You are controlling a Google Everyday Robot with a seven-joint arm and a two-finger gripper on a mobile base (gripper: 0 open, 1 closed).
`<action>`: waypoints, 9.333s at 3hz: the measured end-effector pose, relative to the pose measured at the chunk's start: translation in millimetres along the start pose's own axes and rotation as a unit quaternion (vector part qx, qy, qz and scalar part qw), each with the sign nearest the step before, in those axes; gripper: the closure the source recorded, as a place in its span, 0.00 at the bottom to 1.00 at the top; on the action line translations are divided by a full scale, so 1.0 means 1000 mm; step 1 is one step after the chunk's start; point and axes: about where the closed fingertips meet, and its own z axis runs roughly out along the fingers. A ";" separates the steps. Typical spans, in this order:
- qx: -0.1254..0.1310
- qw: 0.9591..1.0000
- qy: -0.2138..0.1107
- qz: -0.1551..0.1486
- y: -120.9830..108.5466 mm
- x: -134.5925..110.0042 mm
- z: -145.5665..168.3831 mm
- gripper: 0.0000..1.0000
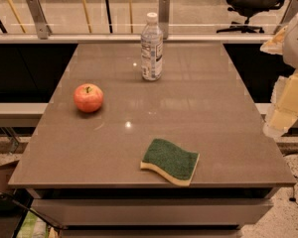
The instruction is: Knock blue plastic bottle over
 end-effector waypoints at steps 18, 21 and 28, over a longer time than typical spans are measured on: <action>0.047 0.893 -0.439 0.088 -0.225 -0.171 0.111 0.00; 0.003 0.857 -0.505 0.102 -0.217 -0.209 0.156 0.00; -0.073 0.832 -0.534 0.129 -0.200 -0.240 0.183 0.87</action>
Offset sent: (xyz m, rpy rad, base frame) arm 0.0095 -0.0010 0.0081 0.0606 -0.0029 -0.0216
